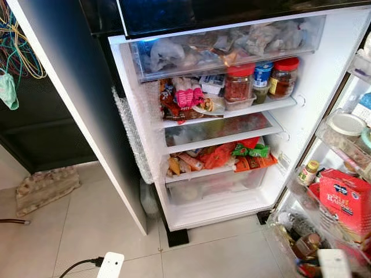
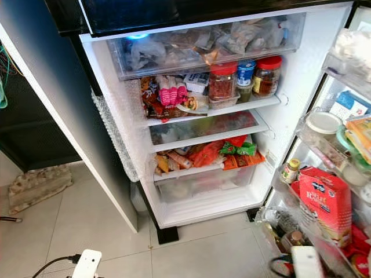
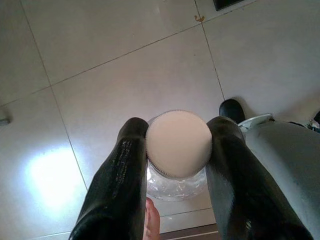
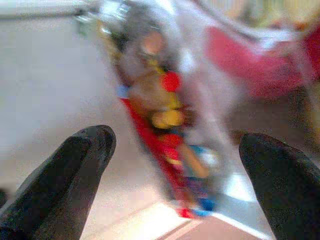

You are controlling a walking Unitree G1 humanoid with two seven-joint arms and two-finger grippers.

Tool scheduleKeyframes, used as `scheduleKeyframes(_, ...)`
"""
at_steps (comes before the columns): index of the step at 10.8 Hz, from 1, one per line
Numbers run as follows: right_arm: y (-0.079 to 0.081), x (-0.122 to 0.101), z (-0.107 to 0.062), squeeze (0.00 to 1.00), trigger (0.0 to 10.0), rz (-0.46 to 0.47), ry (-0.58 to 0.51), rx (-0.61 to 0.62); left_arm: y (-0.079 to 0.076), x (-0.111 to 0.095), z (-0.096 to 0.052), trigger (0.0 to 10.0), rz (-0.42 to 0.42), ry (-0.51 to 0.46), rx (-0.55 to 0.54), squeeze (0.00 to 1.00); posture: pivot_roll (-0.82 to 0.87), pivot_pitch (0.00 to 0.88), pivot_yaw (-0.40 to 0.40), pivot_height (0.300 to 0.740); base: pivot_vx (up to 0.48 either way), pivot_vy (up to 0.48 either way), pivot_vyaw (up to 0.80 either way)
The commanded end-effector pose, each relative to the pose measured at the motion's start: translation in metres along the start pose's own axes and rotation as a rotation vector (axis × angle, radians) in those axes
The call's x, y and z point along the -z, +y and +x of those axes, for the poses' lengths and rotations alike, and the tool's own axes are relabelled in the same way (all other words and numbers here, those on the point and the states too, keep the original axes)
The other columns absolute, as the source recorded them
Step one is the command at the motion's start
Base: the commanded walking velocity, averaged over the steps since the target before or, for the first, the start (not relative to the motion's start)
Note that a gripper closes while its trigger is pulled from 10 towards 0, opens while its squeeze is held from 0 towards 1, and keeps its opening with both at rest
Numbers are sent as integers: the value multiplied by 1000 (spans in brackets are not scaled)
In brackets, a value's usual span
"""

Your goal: Restocking fridge

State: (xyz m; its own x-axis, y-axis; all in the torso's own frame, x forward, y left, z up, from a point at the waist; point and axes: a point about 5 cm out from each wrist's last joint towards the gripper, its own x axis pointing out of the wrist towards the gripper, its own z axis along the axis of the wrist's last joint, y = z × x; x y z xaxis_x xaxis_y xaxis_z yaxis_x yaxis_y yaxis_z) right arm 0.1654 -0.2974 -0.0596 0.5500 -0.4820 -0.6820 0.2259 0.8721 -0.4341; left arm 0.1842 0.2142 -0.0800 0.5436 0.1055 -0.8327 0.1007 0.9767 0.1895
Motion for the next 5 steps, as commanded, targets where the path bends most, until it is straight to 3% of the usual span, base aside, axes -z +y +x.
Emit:
scheduleKeyframes(1,19,-1,-3,0,10000,56,-6,-103,2,1,0,10000,-5,0,-9,0,-36,0,59,740,0,0,0)
scheduleKeyframes(2,47,10,-10,0,10000,127,70,-272,2,1,0,10000,-4,0,-5,0,-47,0,62,740,0,0,0)
scheduleKeyframes(3,63,17,-16,0,10000,96,105,-362,2,1,0,10000,-3,0,-2,0,-47,0,63,740,0,0,0)
scheduleKeyframes(4,74,22,-21,0,10000,71,112,-392,2,1,0,10000,2,-2,3,0,-40,0,63,740,0,0,0)
scheduleKeyframes(5,74,22,-21,0,10000,95,108,-390,1,2,0,10000,12,-2,6,0,-38,0,61,740,0,-270,0)
